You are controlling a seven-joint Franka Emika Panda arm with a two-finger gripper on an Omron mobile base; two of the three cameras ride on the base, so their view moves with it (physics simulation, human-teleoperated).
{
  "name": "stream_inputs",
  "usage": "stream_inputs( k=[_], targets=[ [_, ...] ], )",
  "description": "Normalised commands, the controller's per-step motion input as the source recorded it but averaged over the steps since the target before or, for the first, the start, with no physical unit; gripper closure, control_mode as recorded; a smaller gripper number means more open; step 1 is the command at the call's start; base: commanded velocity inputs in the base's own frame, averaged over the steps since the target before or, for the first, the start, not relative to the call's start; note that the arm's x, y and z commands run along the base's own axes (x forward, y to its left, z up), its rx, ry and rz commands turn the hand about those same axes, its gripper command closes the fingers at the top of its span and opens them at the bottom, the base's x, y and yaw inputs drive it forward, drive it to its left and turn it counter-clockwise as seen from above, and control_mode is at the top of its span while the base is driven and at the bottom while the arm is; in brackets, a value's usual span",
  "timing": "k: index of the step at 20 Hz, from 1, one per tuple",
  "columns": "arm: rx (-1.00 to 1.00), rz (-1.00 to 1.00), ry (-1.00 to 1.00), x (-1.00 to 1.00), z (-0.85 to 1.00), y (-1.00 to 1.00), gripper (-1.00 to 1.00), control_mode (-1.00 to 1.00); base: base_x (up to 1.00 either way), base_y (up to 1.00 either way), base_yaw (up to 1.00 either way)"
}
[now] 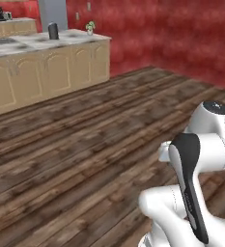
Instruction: Place two dumplings into each of the tupperware containers and then place the containers in the fridge.
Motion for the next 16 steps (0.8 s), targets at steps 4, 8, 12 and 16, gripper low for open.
stream_inputs(
  k=[4, 8, 12, 16],
  targets=[
    [0.0, 0.0, 0.0, 0.0, 0.0, 0.0, -1.0, 1.0, 1.0, -0.13, 0.53],
    [0.0, 0.0, 0.0, 0.0, 0.0, 0.0, -1.0, 1.0, 1.0, -0.13, 0.53],
    [0.0, 0.0, 0.0, 0.0, 0.0, 0.0, -1.0, 1.0, 1.0, -0.14, 0.51],
    [0.0, 0.0, 0.0, 0.0, 0.0, 0.0, -1.0, 1.0, 1.0, -0.18, 0.52]
  ],
)
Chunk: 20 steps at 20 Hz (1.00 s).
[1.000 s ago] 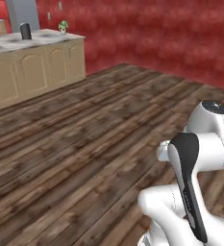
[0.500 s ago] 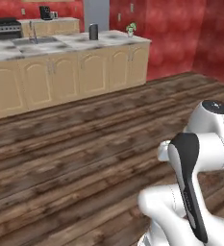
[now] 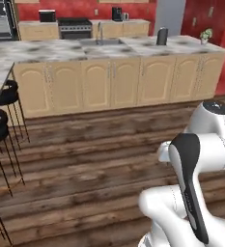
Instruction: Place two dumplings into each of the tupperware containers and then place the containers in the fridge.
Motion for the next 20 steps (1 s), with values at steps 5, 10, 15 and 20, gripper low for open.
stream_inputs(
  k=[5, 10, 15, 20],
  targets=[
    [0.0, 0.0, 0.0, 0.0, 0.0, 0.0, -1.0, 1.0, 1.0, -0.13, 0.56],
    [0.0, 0.0, 0.0, 0.0, 0.0, 0.0, -1.0, 1.0, 0.99, -0.21, 0.62],
    [0.0, 0.0, 0.0, 0.0, 0.0, 0.0, -1.0, 1.0, 0.72, -0.18, 0.71],
    [0.0, 0.0, 0.0, 0.0, 0.0, 0.0, -1.0, 1.0, 0.58, -0.12, 0.78]
  ],
)
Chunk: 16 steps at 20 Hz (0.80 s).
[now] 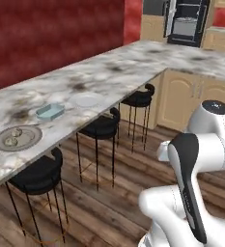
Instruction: Place two dumplings into each of the tupperware containers and then place the containers in the fridge.
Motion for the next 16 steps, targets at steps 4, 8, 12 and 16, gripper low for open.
stream_inputs(
  k=[4, 8, 12, 16],
  targets=[
    [0.0, 0.0, 0.0, 0.0, 0.0, 0.0, -1.0, 1.0, 0.56, -0.07, 0.8],
    [0.0, 0.0, 0.0, 0.0, 0.0, 0.0, -1.0, 1.0, 0.57, -0.13, 0.79],
    [0.0, 0.0, 0.0, 0.0, 0.0, 0.0, -1.0, 1.0, 0.68, -0.45, 0.64],
    [0.0, 0.0, 0.0, 0.0, 0.0, 0.0, -1.0, 1.0, 0.87, -0.7, 0.3]
  ],
)
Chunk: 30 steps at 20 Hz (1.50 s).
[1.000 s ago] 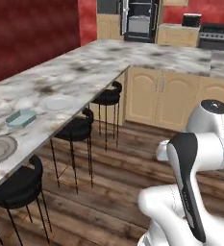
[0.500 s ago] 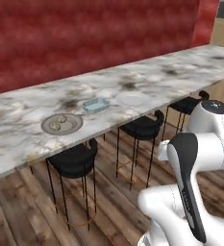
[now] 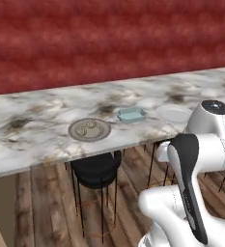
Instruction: Place two dumplings into each of the tupperware containers and then place the containers in the fridge.
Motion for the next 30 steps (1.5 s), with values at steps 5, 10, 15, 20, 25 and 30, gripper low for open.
stream_inputs(
  k=[5, 10, 15, 20, 25, 30],
  targets=[
    [0.0, 0.0, 0.0, 0.0, 0.0, 0.0, -1.0, 1.0, 0.82, -0.25, 0.35],
    [0.0, 0.0, 0.0, 0.0, 0.0, 0.0, -1.0, 1.0, 0.52, -0.11, 0.43],
    [0.0, 0.0, 0.0, 0.0, 0.0, 0.0, -1.0, 1.0, 0.25, -0.54, 0.1],
    [0.0, 0.0, 0.0, 0.0, 0.0, 0.0, -1.0, 1.0, 0.48, -0.17, -0.02],
    [0.0, 0.0, 0.0, 0.0, 0.0, 0.0, -1.0, 1.0, 0.35, -0.05, -0.18],
    [0.0, 0.0, 0.0, 0.0, 0.0, 0.0, -1.0, 1.0, 0.19, -0.01, -0.28]
  ],
)
